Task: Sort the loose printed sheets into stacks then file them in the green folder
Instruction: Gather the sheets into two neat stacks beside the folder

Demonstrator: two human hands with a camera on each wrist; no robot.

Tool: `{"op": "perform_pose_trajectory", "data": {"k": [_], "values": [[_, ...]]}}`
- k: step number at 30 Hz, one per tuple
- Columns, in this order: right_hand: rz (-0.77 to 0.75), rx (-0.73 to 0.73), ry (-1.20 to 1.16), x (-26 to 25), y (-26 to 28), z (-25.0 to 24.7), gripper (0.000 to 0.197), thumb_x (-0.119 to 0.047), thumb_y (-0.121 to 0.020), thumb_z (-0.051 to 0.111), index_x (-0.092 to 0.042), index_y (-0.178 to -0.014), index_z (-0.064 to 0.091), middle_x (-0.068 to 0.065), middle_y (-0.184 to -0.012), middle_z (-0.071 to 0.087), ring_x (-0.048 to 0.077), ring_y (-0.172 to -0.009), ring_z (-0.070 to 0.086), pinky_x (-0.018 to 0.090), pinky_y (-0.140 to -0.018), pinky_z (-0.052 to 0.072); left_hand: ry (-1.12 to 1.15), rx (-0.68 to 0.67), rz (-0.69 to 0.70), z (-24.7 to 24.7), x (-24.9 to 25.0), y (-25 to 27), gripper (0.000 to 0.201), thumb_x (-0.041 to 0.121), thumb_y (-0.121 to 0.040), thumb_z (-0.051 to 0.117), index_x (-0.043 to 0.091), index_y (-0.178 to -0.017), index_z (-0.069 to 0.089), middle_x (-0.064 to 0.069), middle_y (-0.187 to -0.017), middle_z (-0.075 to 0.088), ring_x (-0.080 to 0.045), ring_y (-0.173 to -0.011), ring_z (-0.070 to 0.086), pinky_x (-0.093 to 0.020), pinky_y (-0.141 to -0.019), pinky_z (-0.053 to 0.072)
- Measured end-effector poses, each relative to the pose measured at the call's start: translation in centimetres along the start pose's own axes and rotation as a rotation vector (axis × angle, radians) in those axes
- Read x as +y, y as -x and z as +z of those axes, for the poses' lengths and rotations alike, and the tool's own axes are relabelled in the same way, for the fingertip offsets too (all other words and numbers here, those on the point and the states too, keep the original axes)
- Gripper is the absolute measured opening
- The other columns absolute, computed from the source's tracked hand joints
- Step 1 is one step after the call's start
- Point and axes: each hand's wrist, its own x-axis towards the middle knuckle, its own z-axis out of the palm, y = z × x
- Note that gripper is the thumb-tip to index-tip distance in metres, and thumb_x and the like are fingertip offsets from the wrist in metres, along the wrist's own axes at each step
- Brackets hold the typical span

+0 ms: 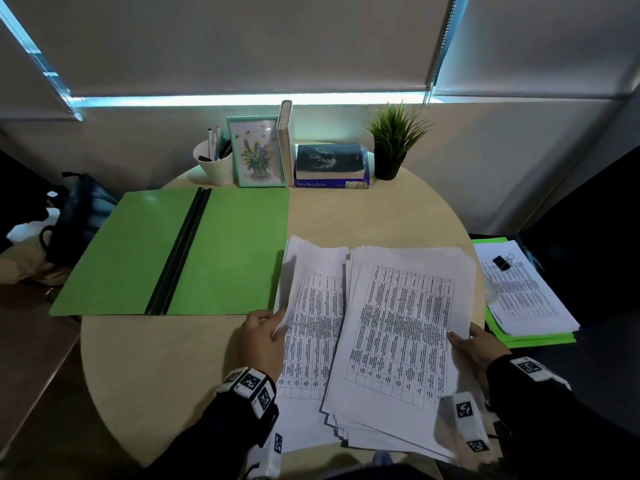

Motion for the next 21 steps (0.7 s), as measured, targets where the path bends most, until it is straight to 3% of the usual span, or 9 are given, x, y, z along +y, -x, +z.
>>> {"op": "perform_pose_trajectory", "data": {"k": [2,3,6,10,13,16,21], "values": [[0.026,0.019,-0.011,0.7,-0.8,-0.2,0.049,-0.024,-0.078,0.073,-0.005,-0.120,0.056,0.021,-0.118,0.063,0.039,-0.110,0.057,0.053,-0.102,0.042,-0.074,0.020,0.021,0.0,-0.3,-0.1,0.028,0.030,-0.086,0.064,0.028,-0.113,0.067,0.003,-0.118,0.058,-0.021,-0.101,0.057,-0.037,-0.091,0.050],[0.040,0.026,-0.018,-0.4,0.6,0.1,0.038,-0.014,-0.085,0.065,-0.005,-0.120,0.055,0.022,-0.118,0.062,0.040,-0.111,0.056,0.054,-0.102,0.042,-0.102,0.022,0.015,0.0,-0.4,-0.2,0.024,0.032,-0.086,0.064,0.026,-0.108,0.069,0.003,-0.113,0.060,-0.021,-0.097,0.058,-0.037,-0.088,0.051],[0.053,0.035,-0.024,-1.0,1.2,0.3,0.028,-0.009,-0.087,0.061,-0.008,-0.115,0.056,0.020,-0.113,0.062,0.038,-0.110,0.056,0.050,-0.102,0.043,-0.036,-0.023,-0.124,-0.5,-0.5,-0.4,0.012,0.037,-0.091,0.054,0.028,-0.097,0.060,0.006,-0.093,0.066,-0.018,-0.076,0.063,-0.037,-0.078,0.056],[0.061,0.046,-0.053,-1.3,1.5,0.6,0.039,-0.005,-0.088,0.058,-0.002,-0.126,0.051,0.018,-0.107,0.060,0.034,-0.105,0.056,0.046,-0.097,0.043,0.095,-0.023,-0.266,-1.5,-1.0,-1.0,0.017,0.035,-0.094,0.050,0.024,-0.106,0.051,0.007,-0.087,0.064,-0.019,-0.068,0.063,-0.034,-0.068,0.055],[0.061,0.049,-0.106,-1.4,1.5,0.9,0.038,-0.001,-0.090,0.054,0.000,-0.128,0.049,0.017,-0.107,0.057,0.029,-0.100,0.051,0.041,-0.090,0.042,0.251,-0.010,-0.289,-3.4,-0.5,-2.1,0.024,0.019,-0.095,0.051,0.013,-0.117,0.057,-0.006,-0.114,0.067,-0.024,-0.089,0.062,-0.031,-0.074,0.050],[0.044,0.059,-0.137,-1.7,1.8,1.2,0.037,0.000,-0.091,0.053,-0.001,-0.128,0.049,0.015,-0.107,0.056,0.028,-0.101,0.050,0.042,-0.092,0.041,0.312,0.067,-0.299,-6.5,0.5,-3.4,0.030,0.011,-0.096,0.047,0.007,-0.124,0.057,-0.013,-0.124,0.062,-0.033,-0.111,0.059,-0.040,-0.093,0.045],[0.025,0.079,-0.216,-2.4,2.4,2.0,0.037,0.003,-0.091,0.051,0.001,-0.128,0.048,0.009,-0.085,0.059,0.025,-0.077,0.053,0.031,-0.070,0.044,0.315,0.182,-0.187,-12.3,1.5,-5.1,0.027,0.013,-0.097,0.046,0.010,-0.121,0.058,-0.011,-0.121,0.063,-0.031,-0.108,0.059,-0.038,-0.087,0.044]]}}
